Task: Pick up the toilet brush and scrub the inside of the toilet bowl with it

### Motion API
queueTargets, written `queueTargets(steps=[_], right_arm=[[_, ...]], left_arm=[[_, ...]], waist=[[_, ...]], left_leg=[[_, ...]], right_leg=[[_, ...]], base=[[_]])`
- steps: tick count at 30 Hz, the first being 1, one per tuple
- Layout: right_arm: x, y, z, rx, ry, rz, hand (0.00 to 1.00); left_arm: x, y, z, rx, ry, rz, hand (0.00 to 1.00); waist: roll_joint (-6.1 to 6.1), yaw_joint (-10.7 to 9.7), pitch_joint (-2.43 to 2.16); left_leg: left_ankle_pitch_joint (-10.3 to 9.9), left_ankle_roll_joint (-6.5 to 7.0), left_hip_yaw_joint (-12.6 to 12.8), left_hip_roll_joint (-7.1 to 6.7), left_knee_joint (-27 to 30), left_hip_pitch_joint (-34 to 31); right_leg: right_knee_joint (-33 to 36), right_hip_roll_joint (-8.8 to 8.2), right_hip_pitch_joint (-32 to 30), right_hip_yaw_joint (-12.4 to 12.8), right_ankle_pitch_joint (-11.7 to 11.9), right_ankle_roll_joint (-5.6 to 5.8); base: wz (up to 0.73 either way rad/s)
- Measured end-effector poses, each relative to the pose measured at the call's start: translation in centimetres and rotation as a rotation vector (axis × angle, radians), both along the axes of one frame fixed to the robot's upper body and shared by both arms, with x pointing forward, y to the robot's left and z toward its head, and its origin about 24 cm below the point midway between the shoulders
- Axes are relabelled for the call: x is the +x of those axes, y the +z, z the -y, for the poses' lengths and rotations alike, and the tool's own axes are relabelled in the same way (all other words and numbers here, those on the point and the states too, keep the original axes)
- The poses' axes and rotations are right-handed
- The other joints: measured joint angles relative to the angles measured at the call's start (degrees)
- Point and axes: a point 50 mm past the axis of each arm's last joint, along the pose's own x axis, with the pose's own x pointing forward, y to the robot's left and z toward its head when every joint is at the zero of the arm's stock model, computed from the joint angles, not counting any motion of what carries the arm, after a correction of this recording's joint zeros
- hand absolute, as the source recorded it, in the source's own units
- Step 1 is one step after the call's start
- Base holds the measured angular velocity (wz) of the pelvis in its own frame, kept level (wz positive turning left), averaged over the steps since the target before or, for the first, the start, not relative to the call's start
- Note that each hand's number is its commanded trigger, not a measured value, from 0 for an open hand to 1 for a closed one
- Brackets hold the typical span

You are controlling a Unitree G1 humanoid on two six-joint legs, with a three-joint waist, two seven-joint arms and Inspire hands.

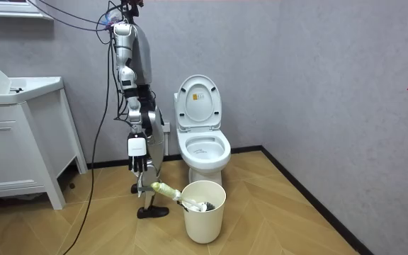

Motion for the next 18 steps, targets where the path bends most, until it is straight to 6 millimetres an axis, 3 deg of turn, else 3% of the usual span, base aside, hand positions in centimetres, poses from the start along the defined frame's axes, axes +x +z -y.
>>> queueTargets(steps=[18], right_arm=[[-0.4,0.0,0.0,-0.001,-0.019,-0.02,0.0]], left_arm=[[-1.8,0.0,0.0,0.003,0.018,-0.06,0.0]], waist=[[-0.22,-0.01,-0.09]], left_leg=[[0.02,0.0,-0.14,0.0,0.07,0.12]], right_leg=[[-0.75,-0.04,0.22,-0.21,0.01,-0.01]], base=[[0.0]])
